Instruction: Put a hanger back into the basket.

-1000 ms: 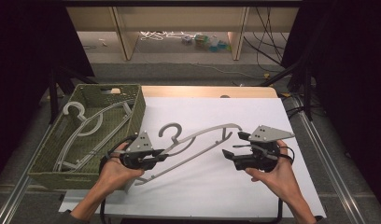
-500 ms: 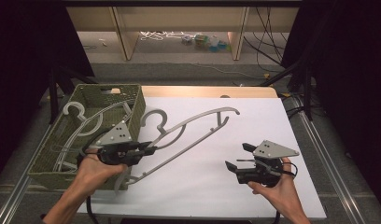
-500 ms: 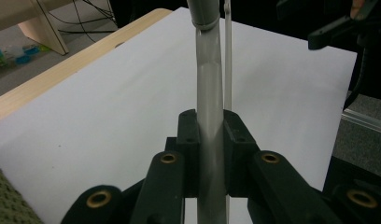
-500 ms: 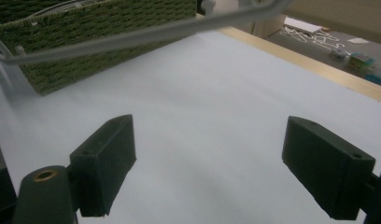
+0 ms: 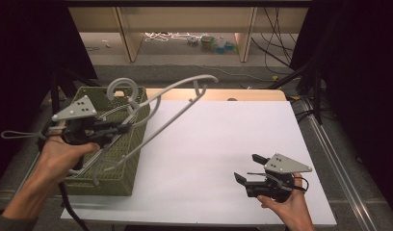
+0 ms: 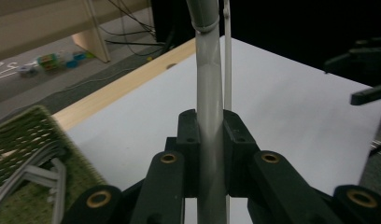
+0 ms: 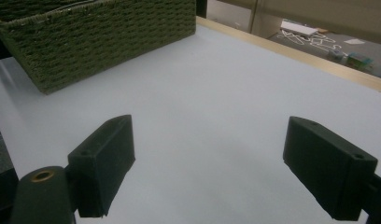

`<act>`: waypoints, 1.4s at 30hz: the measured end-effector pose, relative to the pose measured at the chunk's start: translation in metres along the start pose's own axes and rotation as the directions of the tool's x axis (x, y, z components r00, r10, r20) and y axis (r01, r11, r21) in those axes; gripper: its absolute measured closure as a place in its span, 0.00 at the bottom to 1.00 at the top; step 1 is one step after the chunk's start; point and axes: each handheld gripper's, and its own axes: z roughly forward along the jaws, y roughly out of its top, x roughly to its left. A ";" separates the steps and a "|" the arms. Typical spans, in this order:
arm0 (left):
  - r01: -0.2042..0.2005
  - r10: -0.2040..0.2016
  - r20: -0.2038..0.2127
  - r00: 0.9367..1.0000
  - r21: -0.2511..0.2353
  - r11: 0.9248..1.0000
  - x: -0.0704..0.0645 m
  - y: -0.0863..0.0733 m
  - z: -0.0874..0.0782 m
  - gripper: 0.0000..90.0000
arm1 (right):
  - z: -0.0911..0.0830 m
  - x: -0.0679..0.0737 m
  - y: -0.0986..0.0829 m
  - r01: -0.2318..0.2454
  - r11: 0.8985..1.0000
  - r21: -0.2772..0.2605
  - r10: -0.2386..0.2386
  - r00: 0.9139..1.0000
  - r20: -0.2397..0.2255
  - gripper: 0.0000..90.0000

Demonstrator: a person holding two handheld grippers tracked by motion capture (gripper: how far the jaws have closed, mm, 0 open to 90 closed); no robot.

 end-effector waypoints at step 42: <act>0.050 -0.016 -0.274 0.961 0.116 0.992 0.137 -0.077 -0.026 0.88 | 0.002 -0.002 -0.003 -0.009 1.000 -0.002 0.009 1.000 -0.019 0.19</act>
